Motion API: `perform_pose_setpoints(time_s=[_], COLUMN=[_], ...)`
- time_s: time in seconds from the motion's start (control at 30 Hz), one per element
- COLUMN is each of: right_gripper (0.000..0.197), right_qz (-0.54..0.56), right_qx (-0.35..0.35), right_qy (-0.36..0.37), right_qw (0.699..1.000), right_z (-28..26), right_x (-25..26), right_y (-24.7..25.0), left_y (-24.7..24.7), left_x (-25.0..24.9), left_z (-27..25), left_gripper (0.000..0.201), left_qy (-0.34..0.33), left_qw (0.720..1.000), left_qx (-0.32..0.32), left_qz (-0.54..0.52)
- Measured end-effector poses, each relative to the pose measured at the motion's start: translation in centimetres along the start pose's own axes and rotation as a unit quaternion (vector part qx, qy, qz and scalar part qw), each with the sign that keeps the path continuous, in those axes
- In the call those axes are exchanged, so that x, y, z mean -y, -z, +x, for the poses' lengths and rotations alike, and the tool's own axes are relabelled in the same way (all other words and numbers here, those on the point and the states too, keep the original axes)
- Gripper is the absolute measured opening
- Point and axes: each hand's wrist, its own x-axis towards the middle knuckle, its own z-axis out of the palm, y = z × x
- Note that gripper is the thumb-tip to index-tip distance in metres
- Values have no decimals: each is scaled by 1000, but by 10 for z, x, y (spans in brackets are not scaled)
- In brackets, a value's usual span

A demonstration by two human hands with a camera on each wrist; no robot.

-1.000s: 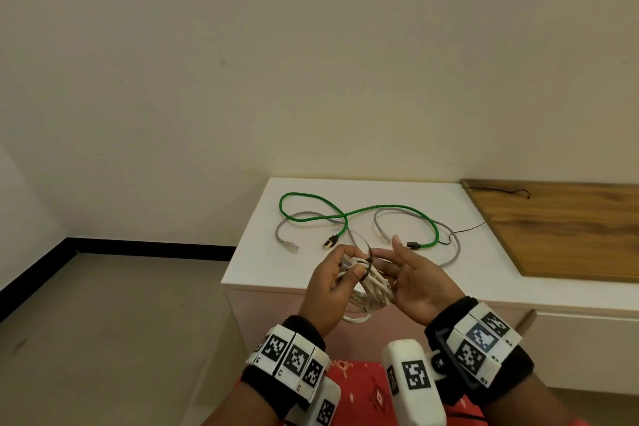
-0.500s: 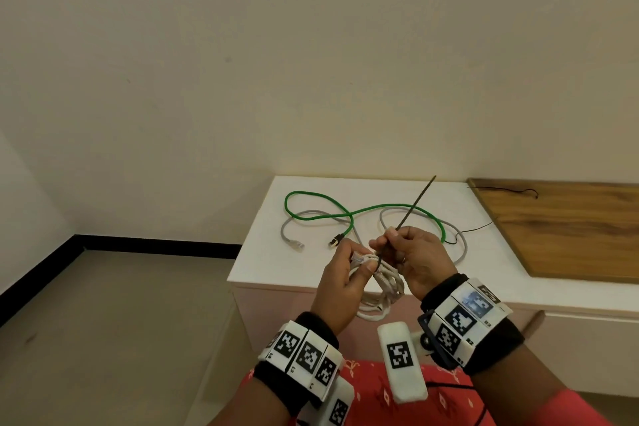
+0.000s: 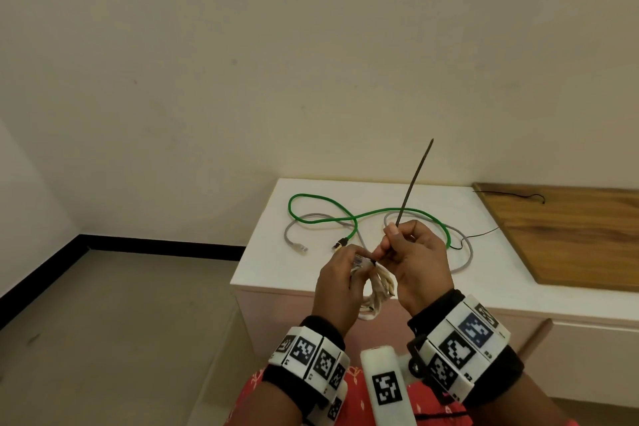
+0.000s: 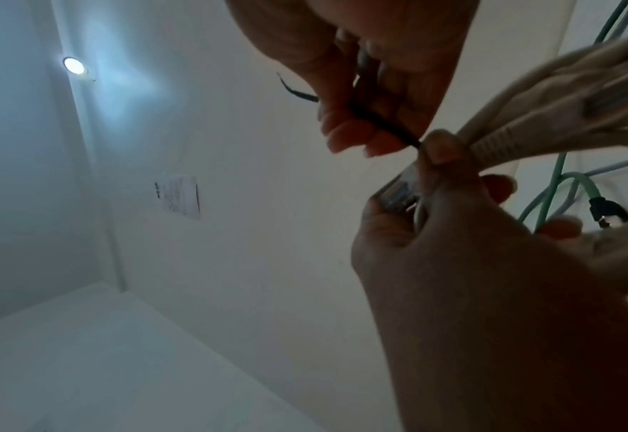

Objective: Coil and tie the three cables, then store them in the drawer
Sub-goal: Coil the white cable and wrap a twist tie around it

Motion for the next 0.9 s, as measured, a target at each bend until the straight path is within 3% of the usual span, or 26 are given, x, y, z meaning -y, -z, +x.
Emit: perform_pose_setpoints(time_s=[0.17,0.4,0.47,0.53,0.6,0.7,0.77,0.9], right_gripper=[27,23,18,11,17,32,29,23], right_qz=[-29,-48,-31,-68,-151,-246,-240,-226], right_qx=[-9,12,31,45,51,71,81,50], right_qy=[22,60,59,55,32,-79,-144,-160], right_qw=[999,997,997,995,987,963,957,960], right_z=[-13,-15,-8,2,13,22,25,44], right_x=[-10,-15,-11,-9,-13,-27,-37,-47], right_y=[1,10,11,15,23,38,40,35], left_y=[2,-2,1,4,8,11,9,7], left_x=[5,6,5,7,13,21,27,38], left_z=[-4,1,10,21,30,39,43,52], left_gripper=[9,18,11,18,21,15,12,10], left_qy=[5,14,36,69,112,149,167,213], left_qw=[1000,999,997,994,990,984,979,965], left_qx=[7,37,45,45,31,14,4,-34], left_qz=[-13,-29,-52,-69,-77,-99,-115,-150])
